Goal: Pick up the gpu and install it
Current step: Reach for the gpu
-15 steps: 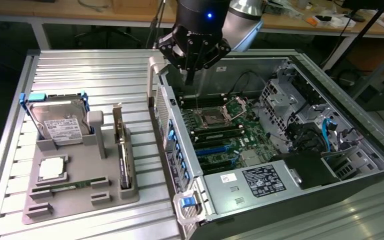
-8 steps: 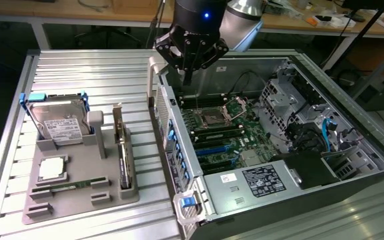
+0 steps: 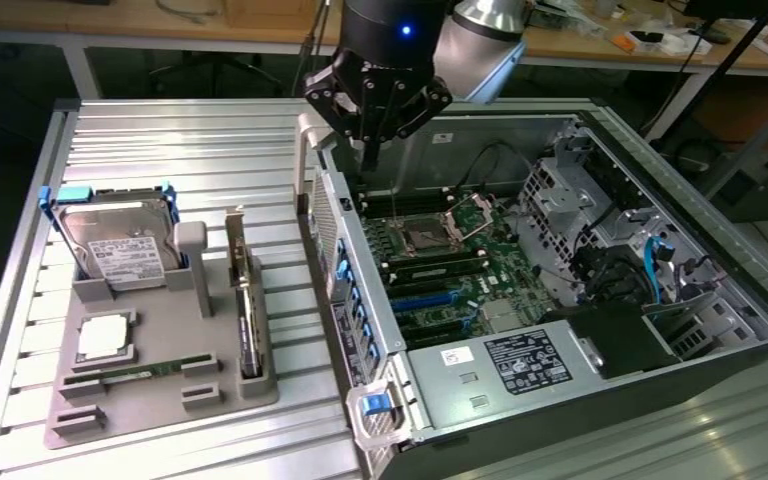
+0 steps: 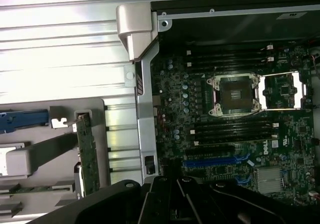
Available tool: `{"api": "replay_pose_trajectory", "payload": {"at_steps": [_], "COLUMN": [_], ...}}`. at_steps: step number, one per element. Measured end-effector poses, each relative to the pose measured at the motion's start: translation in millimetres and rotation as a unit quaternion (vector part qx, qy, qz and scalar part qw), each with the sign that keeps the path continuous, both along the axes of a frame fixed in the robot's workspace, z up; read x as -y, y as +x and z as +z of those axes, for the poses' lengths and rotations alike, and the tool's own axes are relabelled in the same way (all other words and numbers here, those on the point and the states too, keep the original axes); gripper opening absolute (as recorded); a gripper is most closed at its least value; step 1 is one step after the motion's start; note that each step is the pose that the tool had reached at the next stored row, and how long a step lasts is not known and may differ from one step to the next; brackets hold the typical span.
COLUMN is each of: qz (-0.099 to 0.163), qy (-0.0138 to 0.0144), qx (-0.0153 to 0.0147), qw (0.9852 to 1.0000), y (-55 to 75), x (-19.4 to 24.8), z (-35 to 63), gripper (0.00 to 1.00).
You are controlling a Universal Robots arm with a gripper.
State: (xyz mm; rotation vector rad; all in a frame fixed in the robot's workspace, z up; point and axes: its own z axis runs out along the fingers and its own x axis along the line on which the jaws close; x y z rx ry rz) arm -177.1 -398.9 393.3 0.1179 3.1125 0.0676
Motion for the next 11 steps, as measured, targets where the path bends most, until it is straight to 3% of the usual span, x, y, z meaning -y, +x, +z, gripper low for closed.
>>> {"api": "replay_pose_trajectory", "payload": {"at_steps": [11], "qz": [0.0], "qy": [0.0], "qx": [0.0], "qw": [1.0], "y": [-8.7], "x": [0.0], "z": [0.0], "gripper": [0.11]}}
